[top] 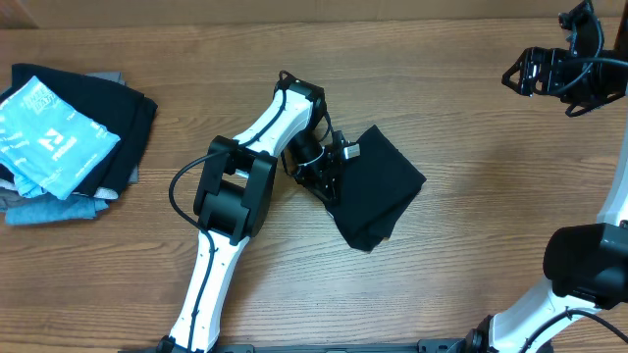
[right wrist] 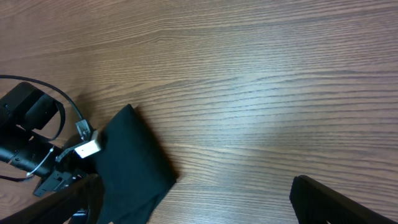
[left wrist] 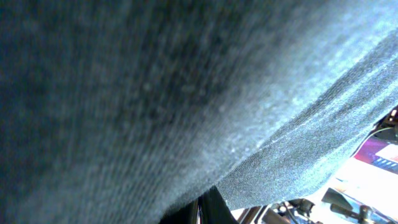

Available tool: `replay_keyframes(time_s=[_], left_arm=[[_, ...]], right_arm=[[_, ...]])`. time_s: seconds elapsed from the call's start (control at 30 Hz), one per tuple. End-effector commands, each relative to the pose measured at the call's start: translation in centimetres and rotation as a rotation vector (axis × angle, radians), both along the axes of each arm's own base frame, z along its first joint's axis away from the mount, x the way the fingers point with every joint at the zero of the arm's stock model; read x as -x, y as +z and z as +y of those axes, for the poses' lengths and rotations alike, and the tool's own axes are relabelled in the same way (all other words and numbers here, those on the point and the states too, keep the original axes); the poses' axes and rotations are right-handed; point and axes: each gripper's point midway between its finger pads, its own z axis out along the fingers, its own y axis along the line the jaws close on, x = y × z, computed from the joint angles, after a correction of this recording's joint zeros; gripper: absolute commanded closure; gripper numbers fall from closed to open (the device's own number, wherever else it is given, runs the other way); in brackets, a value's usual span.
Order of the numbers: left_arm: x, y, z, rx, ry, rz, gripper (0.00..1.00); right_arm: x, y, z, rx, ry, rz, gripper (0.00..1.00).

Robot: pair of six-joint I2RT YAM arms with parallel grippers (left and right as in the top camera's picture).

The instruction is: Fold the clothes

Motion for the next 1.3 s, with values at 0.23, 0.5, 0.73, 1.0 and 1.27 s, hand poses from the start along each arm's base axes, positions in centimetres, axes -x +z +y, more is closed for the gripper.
replay_keyframes(time_s=[0.23,0.5,0.73,1.0,1.27], left_arm=[[-6.2,11.5,-2.2,0.092,0.018,-0.322,0.96],[-5.4,12.6,-4.2,0.114,-0.019,-0.361,0.96],[-3.6,11.4,-5.6,0.039,-0.078,-0.36,0.96],[1.6,6.9,-5.8,-0.049,-0.207,-0.206,0.96],[4.4,2.1,-5.1,0.042,-0.318,-0.125,0.96]], right_arm=[[0.0,0.1,-0.1,0.001,-0.006,-0.004,0.0],[0.0,0.1,-0.1,0.001,-0.006,-0.004,0.0],[0.0,0.1,-0.1,0.001,-0.006,-0.004,0.0],[0.0,0.1,-0.1,0.001,-0.006,-0.004,0.0],[0.0,0.1,-0.1,0.001,-0.006,-0.004,0.0]])
